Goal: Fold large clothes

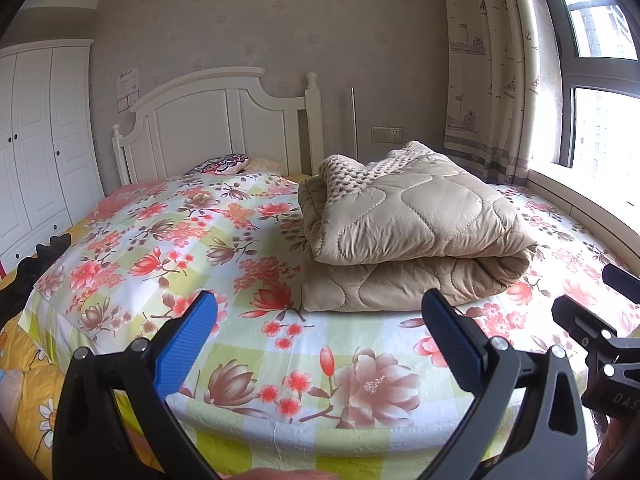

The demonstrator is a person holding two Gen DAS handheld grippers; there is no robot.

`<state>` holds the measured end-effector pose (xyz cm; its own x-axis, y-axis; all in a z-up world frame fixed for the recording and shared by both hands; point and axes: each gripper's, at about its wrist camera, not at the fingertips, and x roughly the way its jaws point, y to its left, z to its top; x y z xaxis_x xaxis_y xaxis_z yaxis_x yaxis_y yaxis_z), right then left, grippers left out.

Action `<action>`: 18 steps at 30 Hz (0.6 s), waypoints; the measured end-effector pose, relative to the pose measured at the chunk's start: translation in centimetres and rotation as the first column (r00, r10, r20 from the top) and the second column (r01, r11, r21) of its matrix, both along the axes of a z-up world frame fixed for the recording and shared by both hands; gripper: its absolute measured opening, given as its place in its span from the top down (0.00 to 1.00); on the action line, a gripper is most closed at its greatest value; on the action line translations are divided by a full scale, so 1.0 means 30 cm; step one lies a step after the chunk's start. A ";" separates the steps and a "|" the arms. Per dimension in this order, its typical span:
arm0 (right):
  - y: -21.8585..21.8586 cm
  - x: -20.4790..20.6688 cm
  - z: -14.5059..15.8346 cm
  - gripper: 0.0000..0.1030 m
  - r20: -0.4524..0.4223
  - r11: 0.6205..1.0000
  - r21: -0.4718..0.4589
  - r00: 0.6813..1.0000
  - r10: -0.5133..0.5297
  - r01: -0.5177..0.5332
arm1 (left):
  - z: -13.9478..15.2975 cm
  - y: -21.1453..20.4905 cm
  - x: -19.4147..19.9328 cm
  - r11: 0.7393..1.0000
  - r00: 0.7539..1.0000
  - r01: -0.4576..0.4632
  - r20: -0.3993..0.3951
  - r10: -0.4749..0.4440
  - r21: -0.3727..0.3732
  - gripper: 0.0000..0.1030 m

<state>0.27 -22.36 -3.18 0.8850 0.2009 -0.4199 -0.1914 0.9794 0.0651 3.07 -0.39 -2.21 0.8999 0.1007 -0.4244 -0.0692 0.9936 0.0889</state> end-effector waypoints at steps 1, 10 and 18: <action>0.000 0.000 0.000 0.08 0.000 1.000 -0.001 1.000 0.000 0.000 | 0.000 0.001 0.000 1.000 1.000 0.001 -0.001 -0.001 0.000 0.02; 0.003 0.000 0.000 0.08 0.000 1.000 0.000 1.000 -0.001 0.001 | 0.000 0.003 0.000 1.000 1.000 0.000 -0.002 0.000 -0.003 0.02; 0.006 -0.001 0.001 0.08 -0.001 1.000 0.000 1.000 -0.002 0.002 | 0.001 0.005 0.002 1.000 1.000 -0.001 -0.003 0.001 -0.005 0.02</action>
<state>0.26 -22.18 -3.15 0.8848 0.1995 -0.4211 -0.1898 0.9797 0.0653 3.12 -0.25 -2.17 0.8987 0.0993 -0.4271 -0.0697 0.9940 0.0845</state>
